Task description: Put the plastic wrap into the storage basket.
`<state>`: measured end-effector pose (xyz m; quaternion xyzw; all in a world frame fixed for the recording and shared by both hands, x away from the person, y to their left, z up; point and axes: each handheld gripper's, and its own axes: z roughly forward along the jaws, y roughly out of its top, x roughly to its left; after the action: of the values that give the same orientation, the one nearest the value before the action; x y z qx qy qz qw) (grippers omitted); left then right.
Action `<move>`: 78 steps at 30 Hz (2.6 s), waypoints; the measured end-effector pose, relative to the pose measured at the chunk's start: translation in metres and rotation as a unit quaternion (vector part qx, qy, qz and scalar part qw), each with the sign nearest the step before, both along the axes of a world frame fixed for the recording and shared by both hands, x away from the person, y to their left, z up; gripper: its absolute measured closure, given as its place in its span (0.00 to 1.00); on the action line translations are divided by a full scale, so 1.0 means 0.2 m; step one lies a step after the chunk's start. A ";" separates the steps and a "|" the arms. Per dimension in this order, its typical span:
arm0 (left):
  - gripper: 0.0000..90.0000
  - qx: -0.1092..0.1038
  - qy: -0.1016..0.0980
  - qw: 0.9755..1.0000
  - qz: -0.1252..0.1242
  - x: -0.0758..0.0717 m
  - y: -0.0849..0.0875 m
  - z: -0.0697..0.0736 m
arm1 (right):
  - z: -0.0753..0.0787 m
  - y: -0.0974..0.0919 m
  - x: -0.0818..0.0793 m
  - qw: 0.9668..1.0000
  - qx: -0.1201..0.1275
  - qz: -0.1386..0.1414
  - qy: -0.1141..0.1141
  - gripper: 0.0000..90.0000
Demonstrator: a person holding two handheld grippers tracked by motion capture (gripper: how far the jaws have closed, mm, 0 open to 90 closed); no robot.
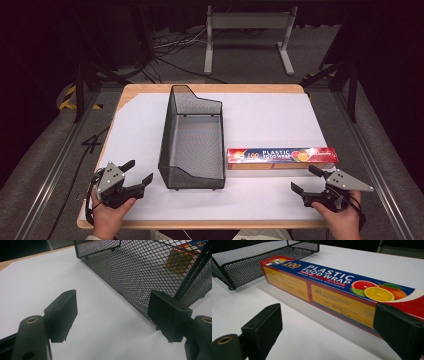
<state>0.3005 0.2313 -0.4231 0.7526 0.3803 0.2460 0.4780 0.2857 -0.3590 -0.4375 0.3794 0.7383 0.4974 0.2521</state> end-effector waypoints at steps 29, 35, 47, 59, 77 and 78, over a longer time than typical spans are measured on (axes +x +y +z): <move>0.28 -0.013 0.001 1.000 0.008 -0.01 0.01 0.01 | 0.22 0.00 0.08 1.000 0.003 0.023 -0.011 0.09; 0.28 -0.010 0.000 1.000 0.007 -0.01 0.01 0.01 | 0.34 0.00 0.15 0.999 -0.005 0.043 -0.006 0.09; 0.28 -0.006 0.001 1.000 0.009 -0.01 0.01 0.01 | 0.47 0.01 0.30 0.999 0.003 0.050 0.006 0.09; 0.28 -0.006 0.001 1.000 0.008 -0.01 0.01 0.01 | 0.50 0.03 0.43 0.995 -0.040 0.088 0.033 0.14; 0.28 -0.009 0.003 1.000 0.011 -0.01 0.02 0.00 | 0.48 0.16 0.63 0.972 -0.147 0.158 0.093 0.08; 0.28 -0.008 0.004 1.000 0.011 -0.01 0.02 0.00 | 0.48 0.17 0.64 0.970 -0.153 0.161 0.096 0.08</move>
<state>0.2977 0.2356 -0.4225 0.7453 0.3924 0.2455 0.4799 0.4133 -0.3257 -0.3417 0.2588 0.8776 0.3741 0.1514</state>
